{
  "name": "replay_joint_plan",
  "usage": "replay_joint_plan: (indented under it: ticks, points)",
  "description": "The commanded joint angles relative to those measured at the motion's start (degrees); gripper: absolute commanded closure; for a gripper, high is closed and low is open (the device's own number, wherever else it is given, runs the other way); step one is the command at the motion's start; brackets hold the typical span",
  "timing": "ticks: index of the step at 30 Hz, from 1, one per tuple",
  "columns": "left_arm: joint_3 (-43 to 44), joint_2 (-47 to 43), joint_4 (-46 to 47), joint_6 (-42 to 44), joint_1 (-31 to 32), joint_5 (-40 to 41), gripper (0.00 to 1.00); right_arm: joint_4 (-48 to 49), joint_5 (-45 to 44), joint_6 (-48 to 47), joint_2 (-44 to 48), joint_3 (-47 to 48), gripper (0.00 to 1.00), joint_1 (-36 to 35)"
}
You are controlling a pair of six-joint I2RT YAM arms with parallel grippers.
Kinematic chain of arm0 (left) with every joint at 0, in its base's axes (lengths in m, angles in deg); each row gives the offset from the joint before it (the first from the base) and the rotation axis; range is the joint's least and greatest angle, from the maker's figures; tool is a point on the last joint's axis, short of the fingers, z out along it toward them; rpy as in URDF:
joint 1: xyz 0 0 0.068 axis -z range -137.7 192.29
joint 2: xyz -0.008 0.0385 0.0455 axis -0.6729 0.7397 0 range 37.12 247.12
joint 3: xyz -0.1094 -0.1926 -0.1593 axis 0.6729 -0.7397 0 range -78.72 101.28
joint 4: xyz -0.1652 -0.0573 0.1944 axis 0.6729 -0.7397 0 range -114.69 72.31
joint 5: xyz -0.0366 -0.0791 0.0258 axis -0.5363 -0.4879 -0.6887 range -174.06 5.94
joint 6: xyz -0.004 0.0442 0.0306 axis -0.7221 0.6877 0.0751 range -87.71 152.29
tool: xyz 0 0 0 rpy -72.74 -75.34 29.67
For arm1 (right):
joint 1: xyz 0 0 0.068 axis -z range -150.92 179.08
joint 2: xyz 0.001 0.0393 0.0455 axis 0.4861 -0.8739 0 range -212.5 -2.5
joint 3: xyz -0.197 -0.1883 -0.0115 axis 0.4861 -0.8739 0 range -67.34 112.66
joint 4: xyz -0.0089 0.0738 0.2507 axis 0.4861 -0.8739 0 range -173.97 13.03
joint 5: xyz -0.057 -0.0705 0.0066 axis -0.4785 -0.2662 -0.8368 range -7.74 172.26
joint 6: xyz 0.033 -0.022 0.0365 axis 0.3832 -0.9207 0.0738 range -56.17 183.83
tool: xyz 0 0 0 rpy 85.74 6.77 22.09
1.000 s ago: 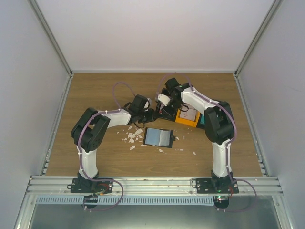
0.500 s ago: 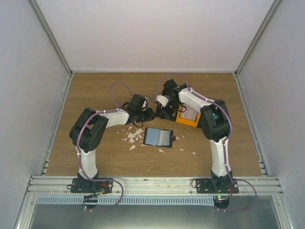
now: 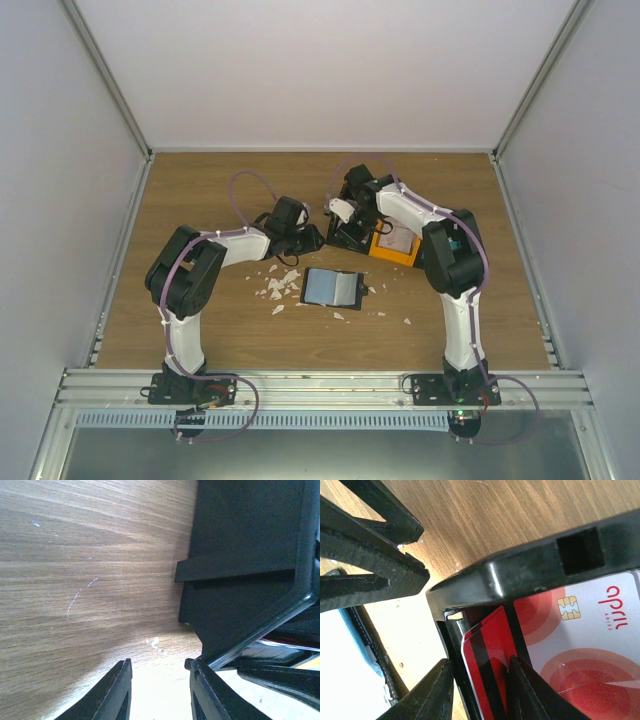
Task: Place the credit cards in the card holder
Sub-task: Pick up the credit card from the storage box.
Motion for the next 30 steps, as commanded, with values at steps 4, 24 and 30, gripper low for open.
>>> replay_joint_plan:
  ticks: [4,24,30]
  points:
    - [-0.7,-1.1,1.4,0.2,-0.5,1.0,0.66,-1.9,1.2,0.2,3.0,0.0,0.69,0.2]
    - [-0.4,-0.6,1.4,0.4,-0.7,0.8,0.66,-1.6,0.5,0.6,4.9,-0.7,0.71,1.0]
    - [-0.4,-0.4,1.3,0.4,-0.7,0.7,0.66,-1.8,1.7,1.2,4.5,-0.6,0.76,1.2]
